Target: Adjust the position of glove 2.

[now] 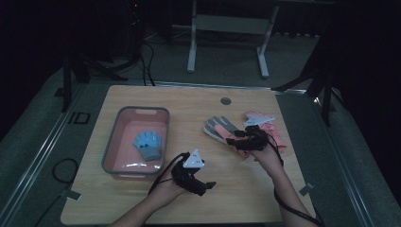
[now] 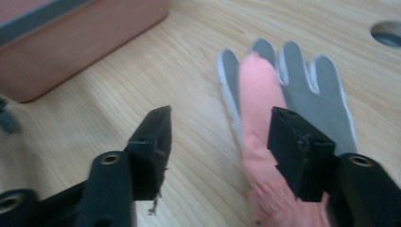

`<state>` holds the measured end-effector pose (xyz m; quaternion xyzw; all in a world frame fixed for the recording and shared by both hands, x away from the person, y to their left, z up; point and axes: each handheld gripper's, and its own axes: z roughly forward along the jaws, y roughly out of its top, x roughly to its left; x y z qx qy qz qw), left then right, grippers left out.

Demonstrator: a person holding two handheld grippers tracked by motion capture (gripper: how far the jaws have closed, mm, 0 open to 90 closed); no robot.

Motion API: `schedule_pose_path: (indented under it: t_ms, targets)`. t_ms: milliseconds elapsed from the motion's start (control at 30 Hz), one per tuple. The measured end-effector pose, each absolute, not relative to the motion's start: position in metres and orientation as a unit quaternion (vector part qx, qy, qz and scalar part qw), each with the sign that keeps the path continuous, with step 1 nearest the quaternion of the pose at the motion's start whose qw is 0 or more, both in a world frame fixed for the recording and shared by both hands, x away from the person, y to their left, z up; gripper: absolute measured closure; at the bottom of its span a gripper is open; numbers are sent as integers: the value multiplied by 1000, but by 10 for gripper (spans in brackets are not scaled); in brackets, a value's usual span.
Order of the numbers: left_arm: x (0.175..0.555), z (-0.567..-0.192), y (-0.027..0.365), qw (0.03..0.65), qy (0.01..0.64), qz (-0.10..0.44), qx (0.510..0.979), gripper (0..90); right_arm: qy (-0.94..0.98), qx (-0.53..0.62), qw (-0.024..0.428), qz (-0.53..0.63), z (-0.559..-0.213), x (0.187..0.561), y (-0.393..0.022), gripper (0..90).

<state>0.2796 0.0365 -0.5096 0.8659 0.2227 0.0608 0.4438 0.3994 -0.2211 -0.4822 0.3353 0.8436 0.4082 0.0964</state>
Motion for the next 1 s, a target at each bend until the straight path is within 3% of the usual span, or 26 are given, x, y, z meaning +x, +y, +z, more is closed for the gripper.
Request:
schedule_pose_path:
  t_ms: [100,200,467,767,1000]
  targets:
    - [274,-518,36,443,216,63,868,136,838,356,102,402,-488,407,-233,524]
    - [270,-525,37,447,218,65,865,136,834,366,109,398,-489,413,-240,565]
    - [265,-541,38,448,218,53,865,136,832,380,123,385,-491,433,-251,585]
    - [258,-546,37,447,216,67,865,136,835,375,108,388,-494,446,-247,607]
    - [253,-550,33,442,211,67,869,52,842,376,113,370,-504,460,-240,634]
